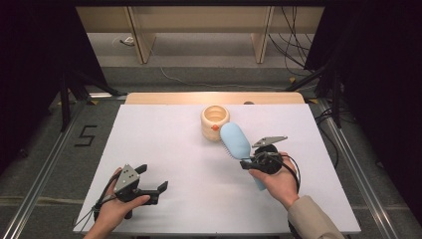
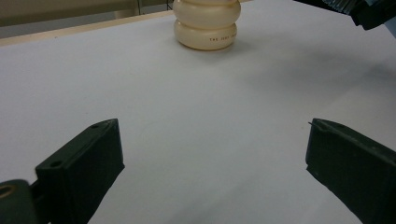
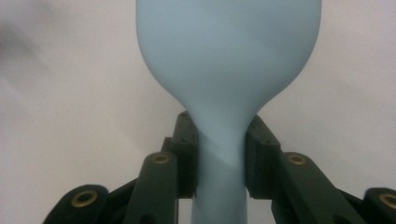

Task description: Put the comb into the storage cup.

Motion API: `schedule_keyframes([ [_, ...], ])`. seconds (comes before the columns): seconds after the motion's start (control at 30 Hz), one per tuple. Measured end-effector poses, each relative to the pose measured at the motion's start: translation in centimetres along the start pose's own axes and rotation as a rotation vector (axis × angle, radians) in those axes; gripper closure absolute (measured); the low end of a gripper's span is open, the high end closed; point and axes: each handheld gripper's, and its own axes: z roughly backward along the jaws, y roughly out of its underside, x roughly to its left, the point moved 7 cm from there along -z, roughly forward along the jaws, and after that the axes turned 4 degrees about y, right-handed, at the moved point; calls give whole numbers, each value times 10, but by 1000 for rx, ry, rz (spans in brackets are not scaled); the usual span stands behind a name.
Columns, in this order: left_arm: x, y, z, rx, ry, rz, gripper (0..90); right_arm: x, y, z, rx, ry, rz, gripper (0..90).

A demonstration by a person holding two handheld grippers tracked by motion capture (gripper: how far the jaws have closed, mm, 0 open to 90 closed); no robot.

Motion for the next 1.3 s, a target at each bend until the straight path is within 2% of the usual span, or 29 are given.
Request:
schedule_keyframes([
  [1.3, -10, -4, -4, -4, 27, 6, 35, 22, -14, -12, -30, -25, 1, 702],
])
